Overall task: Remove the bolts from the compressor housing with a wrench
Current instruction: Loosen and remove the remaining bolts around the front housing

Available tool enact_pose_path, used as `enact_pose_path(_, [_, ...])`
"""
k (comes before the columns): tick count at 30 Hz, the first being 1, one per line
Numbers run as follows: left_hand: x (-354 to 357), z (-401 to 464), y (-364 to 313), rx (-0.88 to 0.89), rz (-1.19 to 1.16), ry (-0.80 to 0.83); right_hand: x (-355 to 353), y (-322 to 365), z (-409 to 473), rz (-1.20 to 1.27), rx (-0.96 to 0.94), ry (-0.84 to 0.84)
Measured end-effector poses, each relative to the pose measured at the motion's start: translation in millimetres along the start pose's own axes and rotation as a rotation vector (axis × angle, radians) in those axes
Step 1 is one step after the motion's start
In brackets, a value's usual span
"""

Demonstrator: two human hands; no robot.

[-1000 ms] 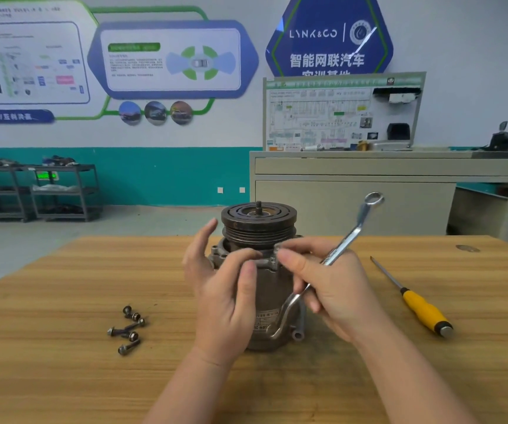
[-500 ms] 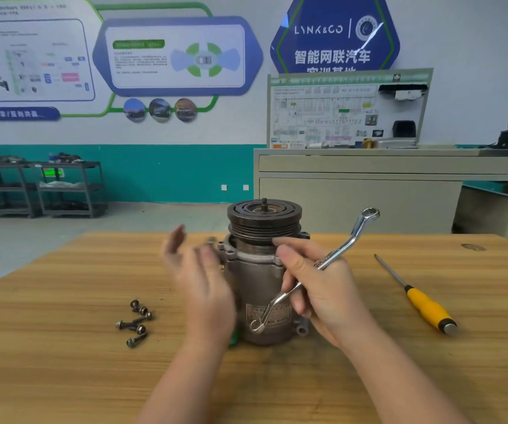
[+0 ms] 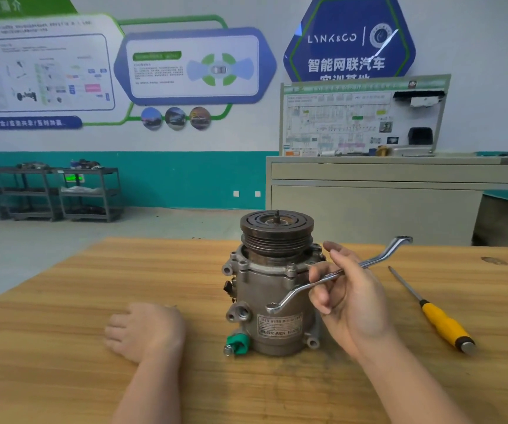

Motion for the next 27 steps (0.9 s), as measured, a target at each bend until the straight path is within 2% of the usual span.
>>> enact_pose_path(4, [3.2,-3.1,-8.4,0.174,0.094,-0.015,-1.0,8.3,-0.8,0.101,-0.077,-0.022])
enact_pose_path(7, [15.9,2.0,-20.6,0.402,0.341,0.042,1.5,17.7,-3.4,0.134,-0.174,0.004])
enact_pose_path(10, [24.1,19.1,-23.9,0.525,0.538,0.1,8.0,27.1,-10.4,-0.02,-0.393,0.014])
enact_pose_path(14, [20.6,50.2,-20.8,0.541,0.578,0.047,17.8,36.8,-23.9,-0.296,-0.699,0.043])
enact_pose_path(18, [17.7,56.6,-19.2,0.544,0.547,0.07,23.7,37.0,-29.9,-0.411,-0.77,0.094])
enact_pose_path(20, [12.3,49.5,-23.1,0.57,0.559,0.031,26.0,35.7,-31.8,-0.428,-0.786,0.099])
enact_pose_path(21, [4.6,42.2,-29.2,0.59,0.476,-0.018,26.8,35.6,-32.6,-0.431,-0.806,0.106])
enact_pose_path(23, [-19.0,18.4,-47.2,0.699,0.014,-0.061,29.0,36.5,-34.4,-0.464,-0.882,0.13])
enact_pose_path(24, [-30.4,2.4,-59.4,0.763,-0.319,0.058,30.9,36.7,-36.0,-0.504,-0.932,0.153])
enact_pose_path(25, [-38.5,-17.4,-74.2,0.824,-0.611,0.287,32.1,35.7,-37.3,-0.555,-0.974,0.167])
enact_pose_path(26, [-42.8,-39.2,-87.9,0.883,-0.732,0.502,33.8,34.2,-38.5,-0.609,-1.008,0.17])
enact_pose_path(27, [-43.0,-57.0,-98.1,0.921,-0.742,0.642,36.2,32.7,-39.3,-0.654,-1.029,0.171])
Point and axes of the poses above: each hand's wrist, its own z-axis towards the middle knuckle, its own x-axis out of the palm, y = z × x, the point moved 5 cm from there along z, towards the middle knuckle, and after that the axes turned 9 degrees about z, right-handed, at the moved point
